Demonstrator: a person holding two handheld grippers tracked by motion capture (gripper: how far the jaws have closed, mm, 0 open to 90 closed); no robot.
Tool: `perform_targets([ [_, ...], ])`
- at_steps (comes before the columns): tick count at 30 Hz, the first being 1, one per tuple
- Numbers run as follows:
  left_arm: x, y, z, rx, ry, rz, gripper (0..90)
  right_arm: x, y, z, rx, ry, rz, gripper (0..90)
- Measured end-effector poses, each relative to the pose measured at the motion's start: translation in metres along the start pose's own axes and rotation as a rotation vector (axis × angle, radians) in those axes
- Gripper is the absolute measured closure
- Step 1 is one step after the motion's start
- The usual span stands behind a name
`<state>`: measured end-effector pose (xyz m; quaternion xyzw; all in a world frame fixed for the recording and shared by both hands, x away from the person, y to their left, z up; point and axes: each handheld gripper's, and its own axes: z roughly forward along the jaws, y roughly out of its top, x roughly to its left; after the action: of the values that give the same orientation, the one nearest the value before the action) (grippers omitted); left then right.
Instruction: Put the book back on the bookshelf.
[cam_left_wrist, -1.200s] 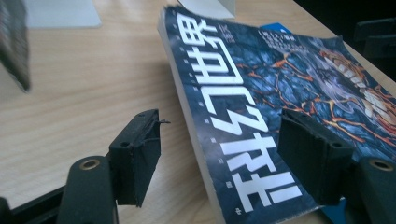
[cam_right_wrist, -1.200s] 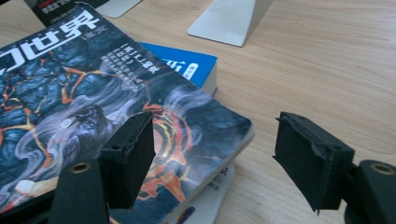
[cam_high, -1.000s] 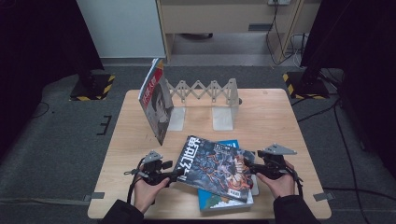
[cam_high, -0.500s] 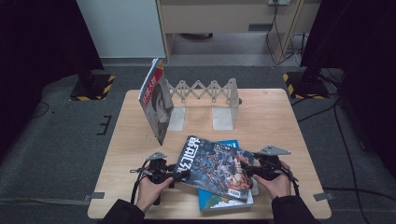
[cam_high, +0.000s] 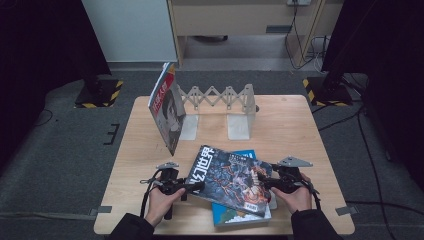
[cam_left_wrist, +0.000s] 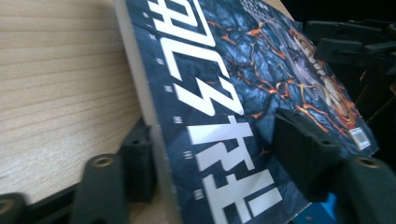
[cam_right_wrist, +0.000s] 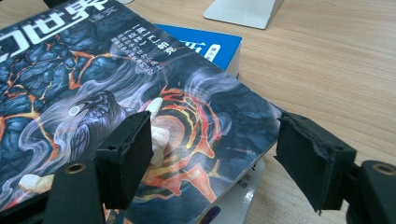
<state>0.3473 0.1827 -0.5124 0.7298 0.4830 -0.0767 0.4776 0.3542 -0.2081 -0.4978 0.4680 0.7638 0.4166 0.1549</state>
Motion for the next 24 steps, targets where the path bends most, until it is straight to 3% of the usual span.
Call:
perform_targets([
  [3, -0.005, 0.004, -0.009, -0.038, -0.029, 0.002, 45.7, 0.0, 0.0, 0.0, -0.005, -0.001, 0.002, 27.3],
  [6, -0.007, 0.007, -0.014, -0.083, -0.093, -0.024, 51.5, 0.0, -0.001, 0.001, -0.009, 0.0, 0.007, 27.3],
  [8, -0.009, 0.008, -0.013, -0.086, -0.12, -0.034, 53.0, 0.0, -0.001, 0.001, -0.011, 0.0, 0.011, 27.3],
  [11, -0.01, 0.009, -0.01, -0.072, -0.108, -0.017, 53.6, 0.0, -0.001, 0.001, -0.012, -0.001, 0.011, 27.3],
  [16, -0.011, 0.012, -0.002, -0.042, -0.127, -0.046, 56.9, 0.0, -0.001, 0.001, -0.012, 0.001, 0.011, 27.3],
  [19, -0.01, 0.013, -0.002, -0.037, -0.137, -0.074, 63.2, 0.0, -0.001, 0.001, -0.01, 0.003, 0.015, 27.3],
  [20, -0.01, 0.015, -0.003, -0.043, -0.156, -0.101, 65.8, 0.0, -0.001, 0.001, -0.011, 0.004, 0.014, 27.3],
  [24, -0.015, 0.022, -0.006, -0.045, -0.157, -0.116, 71.2, -0.002, 0.0, -0.001, -0.015, -0.003, 0.012, 28.9],
])
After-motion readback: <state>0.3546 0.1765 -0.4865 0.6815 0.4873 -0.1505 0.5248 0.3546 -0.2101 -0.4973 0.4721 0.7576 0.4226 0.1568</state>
